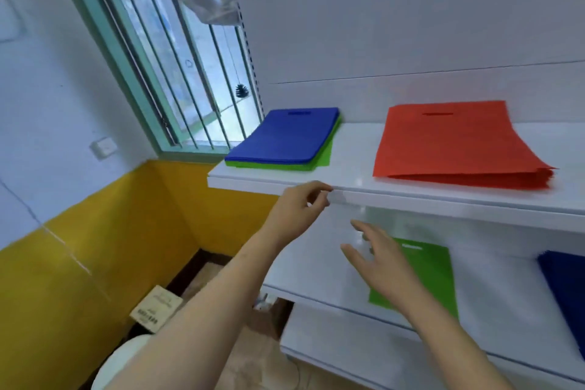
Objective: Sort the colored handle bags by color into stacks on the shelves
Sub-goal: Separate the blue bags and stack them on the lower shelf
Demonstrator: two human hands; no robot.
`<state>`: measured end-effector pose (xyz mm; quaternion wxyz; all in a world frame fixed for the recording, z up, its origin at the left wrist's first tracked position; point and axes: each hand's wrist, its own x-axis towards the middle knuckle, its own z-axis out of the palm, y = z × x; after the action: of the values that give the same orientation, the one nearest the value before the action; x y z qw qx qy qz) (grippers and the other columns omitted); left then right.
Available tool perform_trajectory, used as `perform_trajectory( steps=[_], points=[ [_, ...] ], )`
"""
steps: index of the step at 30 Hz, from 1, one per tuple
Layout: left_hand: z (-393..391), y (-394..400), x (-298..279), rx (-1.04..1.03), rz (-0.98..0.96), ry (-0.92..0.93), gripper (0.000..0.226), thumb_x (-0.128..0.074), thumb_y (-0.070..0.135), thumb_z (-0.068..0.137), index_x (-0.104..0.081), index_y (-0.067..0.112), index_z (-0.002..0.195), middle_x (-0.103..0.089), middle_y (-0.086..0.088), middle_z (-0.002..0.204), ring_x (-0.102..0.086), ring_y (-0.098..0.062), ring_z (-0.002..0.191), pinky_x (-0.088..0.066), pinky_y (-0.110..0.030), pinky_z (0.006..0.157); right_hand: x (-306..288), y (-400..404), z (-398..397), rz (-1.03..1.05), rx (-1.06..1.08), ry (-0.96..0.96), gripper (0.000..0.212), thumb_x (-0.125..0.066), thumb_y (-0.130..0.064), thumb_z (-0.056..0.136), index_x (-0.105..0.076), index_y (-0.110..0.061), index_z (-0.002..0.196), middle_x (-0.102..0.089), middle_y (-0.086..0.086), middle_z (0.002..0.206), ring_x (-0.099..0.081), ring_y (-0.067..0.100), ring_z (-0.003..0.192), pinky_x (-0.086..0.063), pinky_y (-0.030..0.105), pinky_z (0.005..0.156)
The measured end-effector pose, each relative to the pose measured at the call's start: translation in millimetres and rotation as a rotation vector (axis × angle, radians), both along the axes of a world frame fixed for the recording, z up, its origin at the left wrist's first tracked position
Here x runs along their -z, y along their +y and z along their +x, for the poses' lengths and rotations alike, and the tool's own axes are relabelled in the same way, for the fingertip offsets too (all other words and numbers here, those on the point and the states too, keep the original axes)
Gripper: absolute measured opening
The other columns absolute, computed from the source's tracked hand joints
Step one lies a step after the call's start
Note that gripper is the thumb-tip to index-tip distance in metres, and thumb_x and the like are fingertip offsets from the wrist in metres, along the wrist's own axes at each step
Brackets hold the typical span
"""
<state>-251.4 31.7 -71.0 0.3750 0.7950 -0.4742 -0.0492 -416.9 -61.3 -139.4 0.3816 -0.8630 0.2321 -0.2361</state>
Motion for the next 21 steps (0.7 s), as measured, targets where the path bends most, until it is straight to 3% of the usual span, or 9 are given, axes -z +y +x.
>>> perform_trajectory(
  steps=[9,15,21],
  points=[
    [136.4,17.6,-50.2,-0.095,-0.134,-0.088,0.029,-0.052,0.028,0.099,-0.060,0.025,0.128,-0.061,0.010,0.113,-0.056,0.000,0.103,-0.046,-0.021,0.089,-52.4,4.3,101.9,-0.084,-0.005,-0.085,0.053,-0.056,-0.047,0.092,-0.045,-0.030,0.140,-0.045,-0.012,0.139,-0.043,0.008,0.126,-0.040,0.034,0.107],
    [252.9,-37.7,-62.6,-0.067,-0.086,-0.241,0.033,-0.056,0.025,0.097,-0.059,0.018,0.128,-0.058,0.001,0.118,-0.056,-0.011,0.110,-0.047,-0.032,0.097,-75.4,-42.6,189.6,-0.179,0.093,-0.156,0.059,-0.057,-0.050,0.090,-0.041,-0.030,0.143,-0.040,-0.010,0.144,-0.030,0.006,0.135,-0.026,0.023,0.111],
    [348.7,-104.7,-62.6,-0.059,0.181,-0.335,0.055,-0.057,0.038,0.095,-0.044,0.014,0.143,-0.047,-0.010,0.138,-0.047,-0.026,0.126,-0.038,-0.035,0.105,-91.5,-97.9,257.6,-0.163,0.108,0.305,0.105,-0.063,-0.069,0.075,-0.007,-0.031,0.155,-0.004,-0.003,0.162,-0.005,0.023,0.148,-0.021,0.043,0.119]
  ],
)
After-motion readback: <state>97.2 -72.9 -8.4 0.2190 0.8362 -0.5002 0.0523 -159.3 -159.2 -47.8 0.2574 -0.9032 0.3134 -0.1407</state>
